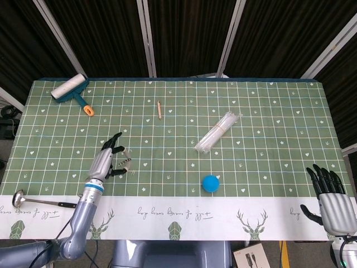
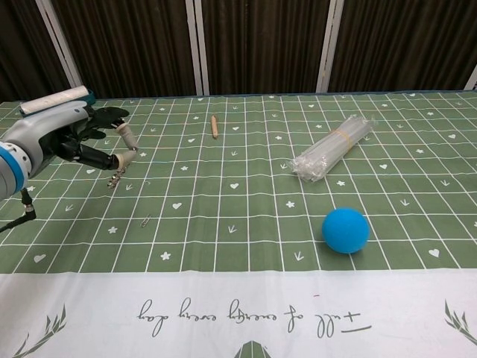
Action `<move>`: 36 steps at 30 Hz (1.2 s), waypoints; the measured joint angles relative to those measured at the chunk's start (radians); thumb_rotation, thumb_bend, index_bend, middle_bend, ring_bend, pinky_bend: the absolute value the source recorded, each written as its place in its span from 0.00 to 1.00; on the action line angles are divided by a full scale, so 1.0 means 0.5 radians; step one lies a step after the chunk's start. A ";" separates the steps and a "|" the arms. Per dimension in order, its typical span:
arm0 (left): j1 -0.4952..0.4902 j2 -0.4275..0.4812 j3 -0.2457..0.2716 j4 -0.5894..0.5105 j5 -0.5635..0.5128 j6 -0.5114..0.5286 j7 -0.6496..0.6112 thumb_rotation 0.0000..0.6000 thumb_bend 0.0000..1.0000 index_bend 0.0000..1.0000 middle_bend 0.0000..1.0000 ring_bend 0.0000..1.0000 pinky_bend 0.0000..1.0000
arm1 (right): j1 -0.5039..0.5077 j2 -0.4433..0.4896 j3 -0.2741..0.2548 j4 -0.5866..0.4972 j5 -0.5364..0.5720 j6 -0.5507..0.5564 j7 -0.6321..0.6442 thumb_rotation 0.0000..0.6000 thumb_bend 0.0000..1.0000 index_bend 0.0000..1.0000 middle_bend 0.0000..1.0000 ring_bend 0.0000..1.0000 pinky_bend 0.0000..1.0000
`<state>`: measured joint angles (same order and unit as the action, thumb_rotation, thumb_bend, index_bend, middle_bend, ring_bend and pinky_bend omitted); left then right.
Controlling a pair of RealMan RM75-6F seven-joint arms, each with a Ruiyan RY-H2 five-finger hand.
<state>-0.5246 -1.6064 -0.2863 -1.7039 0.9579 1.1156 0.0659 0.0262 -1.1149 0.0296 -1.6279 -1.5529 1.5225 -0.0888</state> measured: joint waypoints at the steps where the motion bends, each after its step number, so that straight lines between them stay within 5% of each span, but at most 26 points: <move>1: 0.009 0.016 -0.003 -0.012 0.008 -0.041 -0.080 1.00 0.49 0.55 0.00 0.00 0.00 | 0.000 -0.001 0.001 0.000 0.000 0.000 -0.001 1.00 0.11 0.00 0.00 0.00 0.05; 11: 0.040 0.093 0.002 0.081 0.079 -0.429 -0.618 1.00 0.49 0.57 0.00 0.00 0.00 | 0.009 -0.003 0.004 0.007 0.009 -0.018 0.012 1.00 0.11 0.00 0.00 0.00 0.05; 36: -0.081 -0.110 0.064 0.501 0.327 -0.474 -0.761 1.00 0.50 0.58 0.00 0.00 0.00 | 0.012 -0.007 0.001 0.012 -0.005 -0.010 0.006 1.00 0.11 0.00 0.00 0.00 0.05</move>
<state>-0.5651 -1.6616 -0.2541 -1.4532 1.1212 0.8786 -0.3148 0.0320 -1.1182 0.0300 -1.6217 -1.5556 1.5174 -0.0856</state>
